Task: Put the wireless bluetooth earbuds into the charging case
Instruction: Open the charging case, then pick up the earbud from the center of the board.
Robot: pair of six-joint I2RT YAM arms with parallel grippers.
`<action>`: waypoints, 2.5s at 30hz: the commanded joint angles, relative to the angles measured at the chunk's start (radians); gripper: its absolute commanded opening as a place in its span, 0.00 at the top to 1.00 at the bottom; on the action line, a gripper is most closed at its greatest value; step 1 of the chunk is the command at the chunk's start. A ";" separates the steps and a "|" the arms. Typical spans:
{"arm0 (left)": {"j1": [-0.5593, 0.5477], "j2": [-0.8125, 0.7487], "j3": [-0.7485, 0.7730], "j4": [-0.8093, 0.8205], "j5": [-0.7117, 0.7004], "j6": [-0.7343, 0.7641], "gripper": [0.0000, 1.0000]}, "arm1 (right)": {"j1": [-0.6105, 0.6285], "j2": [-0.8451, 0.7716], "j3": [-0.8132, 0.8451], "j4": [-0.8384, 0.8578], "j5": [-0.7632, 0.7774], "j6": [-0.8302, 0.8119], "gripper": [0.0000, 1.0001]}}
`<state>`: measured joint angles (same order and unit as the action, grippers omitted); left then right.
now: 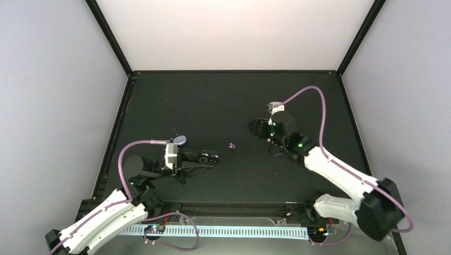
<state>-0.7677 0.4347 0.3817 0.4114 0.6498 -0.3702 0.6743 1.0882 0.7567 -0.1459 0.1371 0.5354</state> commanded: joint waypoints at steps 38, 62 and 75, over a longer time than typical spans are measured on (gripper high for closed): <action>-0.004 -0.031 0.016 -0.076 0.008 0.110 0.98 | -0.262 0.899 0.411 0.135 -0.292 0.062 0.33; -0.004 -0.034 0.011 -0.074 0.007 0.106 0.98 | -0.240 0.834 0.337 0.139 -0.281 0.024 0.37; -0.004 -0.038 0.010 -0.080 0.010 0.106 0.98 | -0.204 0.786 0.299 0.133 -0.311 0.035 0.39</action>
<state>-0.7677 0.4053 0.3805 0.3302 0.6518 -0.2729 0.4538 1.9141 1.0855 0.0067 -0.1551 0.5663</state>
